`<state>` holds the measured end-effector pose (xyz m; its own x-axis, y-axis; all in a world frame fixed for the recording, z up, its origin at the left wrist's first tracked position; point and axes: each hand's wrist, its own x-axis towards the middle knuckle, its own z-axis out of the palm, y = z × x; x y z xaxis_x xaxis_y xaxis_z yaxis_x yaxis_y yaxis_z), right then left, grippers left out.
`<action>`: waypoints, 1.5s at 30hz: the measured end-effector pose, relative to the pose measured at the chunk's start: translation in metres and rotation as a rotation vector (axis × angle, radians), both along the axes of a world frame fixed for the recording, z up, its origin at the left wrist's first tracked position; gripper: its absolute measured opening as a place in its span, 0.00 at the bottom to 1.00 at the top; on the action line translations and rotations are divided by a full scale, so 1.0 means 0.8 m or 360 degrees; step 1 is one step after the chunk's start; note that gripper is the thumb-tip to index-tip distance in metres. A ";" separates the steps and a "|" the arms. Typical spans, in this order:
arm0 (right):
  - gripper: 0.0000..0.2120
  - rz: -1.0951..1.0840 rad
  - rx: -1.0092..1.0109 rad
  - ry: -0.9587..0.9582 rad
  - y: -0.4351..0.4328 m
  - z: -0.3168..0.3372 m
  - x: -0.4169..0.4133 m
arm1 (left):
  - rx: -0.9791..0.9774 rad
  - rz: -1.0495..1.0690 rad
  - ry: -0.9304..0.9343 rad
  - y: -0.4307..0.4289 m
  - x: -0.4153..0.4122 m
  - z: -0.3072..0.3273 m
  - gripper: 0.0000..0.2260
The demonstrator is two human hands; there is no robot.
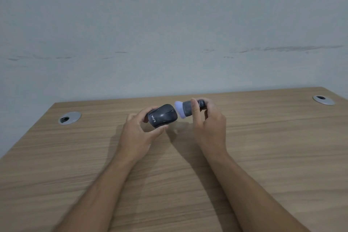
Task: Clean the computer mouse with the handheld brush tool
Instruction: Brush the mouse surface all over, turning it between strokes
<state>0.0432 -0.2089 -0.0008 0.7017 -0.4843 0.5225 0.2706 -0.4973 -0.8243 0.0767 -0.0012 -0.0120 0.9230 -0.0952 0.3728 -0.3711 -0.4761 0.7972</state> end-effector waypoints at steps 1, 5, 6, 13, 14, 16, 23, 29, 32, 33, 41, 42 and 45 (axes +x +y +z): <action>0.08 0.0022 -0.0031 -0.0041 0.005 0.003 -0.004 | 0.0015 0.0006 0.0002 0.000 0.000 0.000 0.28; 0.06 0.0154 -0.0254 -0.0122 0.022 0.005 -0.013 | -0.0018 -0.0014 0.0020 0.002 0.002 0.001 0.28; 0.06 0.0137 -0.0262 -0.0105 0.021 0.003 -0.011 | -0.0054 -0.0032 0.0021 0.003 0.002 0.000 0.27; 0.07 0.0028 -0.0005 0.0014 0.002 0.001 -0.005 | -0.0119 -0.0024 0.0047 0.002 0.000 -0.001 0.23; 0.07 0.0046 -0.0017 -0.0019 0.007 0.004 -0.007 | -0.0104 -0.0003 0.0046 0.000 0.001 -0.001 0.23; 0.07 0.0124 -0.0123 -0.0089 0.020 0.011 -0.016 | -0.0075 0.0047 0.0048 -0.002 0.002 0.000 0.24; 0.09 0.0285 -0.0529 -0.0262 0.043 0.011 -0.021 | 0.0035 0.0089 -0.0044 -0.007 -0.005 0.005 0.26; 0.09 0.0220 -0.0516 -0.0270 0.034 0.016 -0.025 | 0.0049 0.0035 -0.0144 -0.014 -0.010 0.010 0.28; 0.11 0.0317 -0.0653 -0.0294 0.040 0.018 -0.032 | 0.0044 -0.0003 -0.0187 -0.013 -0.008 0.008 0.31; 0.11 0.0356 -0.0671 -0.0294 0.041 0.017 -0.033 | 0.0046 0.0010 -0.0175 -0.012 -0.007 0.008 0.33; 0.14 0.0285 -0.0652 -0.0345 0.044 0.023 -0.038 | 0.0188 0.0154 -0.0231 -0.004 0.004 0.003 0.30; 0.13 0.0306 -0.0678 -0.0349 0.046 0.023 -0.038 | 0.0211 0.0162 -0.0247 -0.004 0.006 0.002 0.29; 0.08 0.0366 -0.0769 -0.0246 0.048 0.015 -0.034 | 0.0294 0.0118 -0.0295 -0.007 0.005 0.005 0.28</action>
<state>0.0157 -0.1708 0.0116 0.6585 -0.0075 0.7525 0.5166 -0.7226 -0.4593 0.0810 -0.0065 -0.0079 0.8475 -0.1122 0.5188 -0.4615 -0.6385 0.6159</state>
